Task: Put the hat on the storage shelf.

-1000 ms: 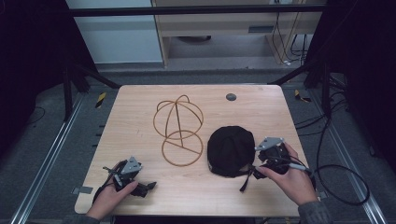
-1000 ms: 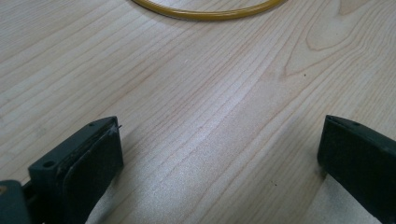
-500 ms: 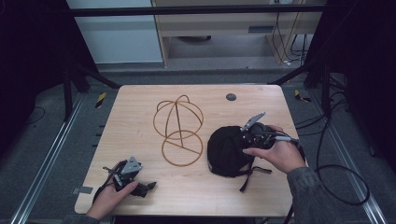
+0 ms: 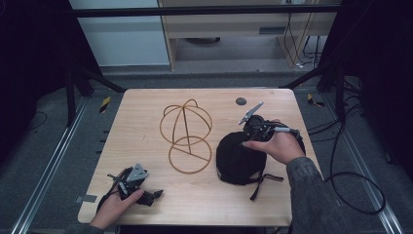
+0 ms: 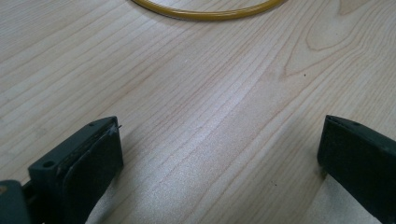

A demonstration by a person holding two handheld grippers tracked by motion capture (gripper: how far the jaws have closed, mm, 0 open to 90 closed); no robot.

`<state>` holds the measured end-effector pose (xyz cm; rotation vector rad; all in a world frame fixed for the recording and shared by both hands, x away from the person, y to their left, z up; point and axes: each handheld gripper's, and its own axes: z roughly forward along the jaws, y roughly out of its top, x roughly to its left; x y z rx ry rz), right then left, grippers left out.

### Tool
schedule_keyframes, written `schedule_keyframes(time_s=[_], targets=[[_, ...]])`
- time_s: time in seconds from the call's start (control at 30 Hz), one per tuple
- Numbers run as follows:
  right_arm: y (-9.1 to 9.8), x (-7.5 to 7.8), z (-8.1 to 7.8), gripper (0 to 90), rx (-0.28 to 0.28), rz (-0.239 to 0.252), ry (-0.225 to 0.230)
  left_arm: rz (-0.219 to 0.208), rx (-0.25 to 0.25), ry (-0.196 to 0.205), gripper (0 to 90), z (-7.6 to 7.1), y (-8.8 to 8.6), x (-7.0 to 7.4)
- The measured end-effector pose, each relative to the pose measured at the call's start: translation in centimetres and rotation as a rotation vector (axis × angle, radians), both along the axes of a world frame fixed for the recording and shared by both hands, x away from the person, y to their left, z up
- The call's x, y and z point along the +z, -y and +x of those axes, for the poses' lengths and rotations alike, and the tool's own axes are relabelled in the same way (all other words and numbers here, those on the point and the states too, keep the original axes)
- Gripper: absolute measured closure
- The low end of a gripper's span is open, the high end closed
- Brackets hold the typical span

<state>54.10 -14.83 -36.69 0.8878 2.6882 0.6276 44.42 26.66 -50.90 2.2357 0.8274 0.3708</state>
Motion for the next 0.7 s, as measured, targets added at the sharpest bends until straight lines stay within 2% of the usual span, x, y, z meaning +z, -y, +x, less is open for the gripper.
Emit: schedule_keyframes(time_s=[0.17, 0.3, 0.43, 0.47, 0.5, 0.53, 0.7], targets=[[-0.6, -0.5, 0.5, 47.7, -0.004, -0.017, -0.016, 0.001, -0.003, 0.000, 0.0, 0.0, 0.0, 0.0], [-0.9, -0.9, 0.9, 51.8, -0.001, -0.020, -0.035, 0.001, -0.003, 0.000, 0.0, 0.0, 0.0, 0.0], [-1.2, -1.4, 1.3, 61.2, 0.002, -0.036, -0.059, 0.001, -0.003, 0.000, 0.0, 0.0, 0.0, 0.0], [-1.2, -1.4, 1.3, 61.2, 0.002, -0.036, -0.059, 0.001, -0.003, 0.000, 0.0, 0.0, 0.0, 0.0], [-1.2, -1.5, 1.4, 68.6, 0.005, -0.035, -0.068, 0.001, -0.003, 0.000, 0.0, 0.0, 0.0, 0.0], [-1.2, -1.5, 1.4, 70.7, 0.010, -0.033, -0.067, 0.001, -0.002, 0.000, 0.0, 0.0, 0.0, 0.0], [-1.0, -1.3, 1.1, 73.0, 0.037, -0.023, -0.057, 0.000, -0.001, 0.000, 0.0, 0.0, 0.0, 0.0]])
